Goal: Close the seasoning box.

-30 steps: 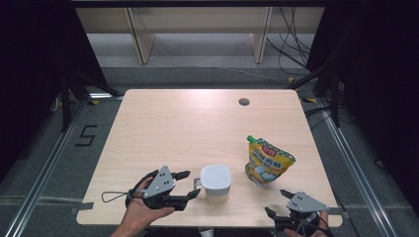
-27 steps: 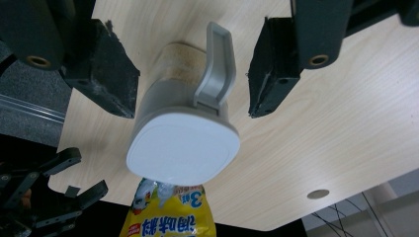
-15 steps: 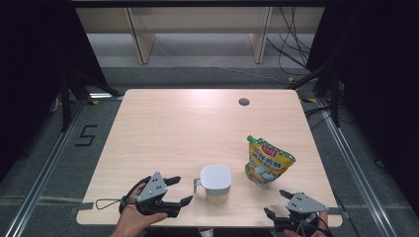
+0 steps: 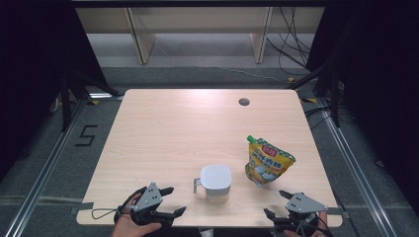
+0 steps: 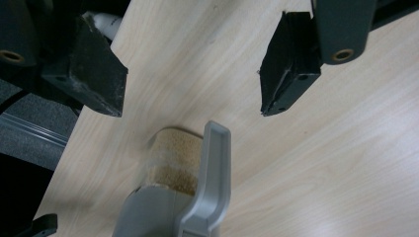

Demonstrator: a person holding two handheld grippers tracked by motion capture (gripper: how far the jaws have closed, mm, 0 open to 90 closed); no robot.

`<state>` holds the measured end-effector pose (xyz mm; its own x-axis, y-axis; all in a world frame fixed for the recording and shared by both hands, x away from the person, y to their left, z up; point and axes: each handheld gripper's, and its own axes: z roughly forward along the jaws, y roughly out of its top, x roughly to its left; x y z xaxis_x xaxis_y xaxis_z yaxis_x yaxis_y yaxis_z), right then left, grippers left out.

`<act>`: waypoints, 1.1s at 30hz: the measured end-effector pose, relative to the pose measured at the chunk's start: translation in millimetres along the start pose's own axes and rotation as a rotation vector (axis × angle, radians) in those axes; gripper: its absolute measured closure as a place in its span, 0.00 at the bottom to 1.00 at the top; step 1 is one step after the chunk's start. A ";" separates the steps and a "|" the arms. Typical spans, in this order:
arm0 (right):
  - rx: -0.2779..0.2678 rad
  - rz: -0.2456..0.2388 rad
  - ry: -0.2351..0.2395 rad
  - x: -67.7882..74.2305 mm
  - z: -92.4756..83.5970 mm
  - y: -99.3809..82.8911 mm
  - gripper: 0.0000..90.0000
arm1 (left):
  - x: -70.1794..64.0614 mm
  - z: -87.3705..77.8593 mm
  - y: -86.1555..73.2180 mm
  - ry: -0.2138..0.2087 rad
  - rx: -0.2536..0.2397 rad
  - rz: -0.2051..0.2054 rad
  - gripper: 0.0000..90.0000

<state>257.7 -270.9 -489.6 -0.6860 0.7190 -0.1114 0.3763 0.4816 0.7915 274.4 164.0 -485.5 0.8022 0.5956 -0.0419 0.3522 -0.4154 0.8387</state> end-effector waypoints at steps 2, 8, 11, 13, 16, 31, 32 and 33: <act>0.000 -0.006 0.001 -0.2 0.4 -0.1 0.25 | -0.2 1.8 -2.6 0.004 -0.002 -0.004 0.27; 0.011 -0.013 0.002 1.0 0.7 0.0 0.25 | -2.6 5.6 -8.0 -0.001 0.013 0.002 0.23; 0.017 -0.011 0.004 1.3 0.9 -0.3 0.24 | -4.0 8.0 -7.9 0.001 0.014 0.004 0.22; 0.021 -0.012 0.005 1.3 1.0 -0.6 0.24 | -2.8 7.2 -7.0 0.000 0.018 0.027 0.22; 0.023 -0.010 0.006 1.3 1.4 -0.7 0.24 | -1.5 6.6 -7.4 0.000 0.012 0.017 0.22; 0.033 -0.018 0.003 1.0 1.8 -1.3 0.24 | -0.6 8.7 -8.5 0.008 0.016 0.011 0.22; 0.034 -0.017 0.004 1.2 1.8 -1.3 0.24 | 0.6 8.5 -8.3 0.009 0.023 0.023 0.22; 0.035 -0.017 0.005 1.3 1.9 -1.3 0.24 | 1.6 8.9 -8.6 0.008 0.022 0.028 0.22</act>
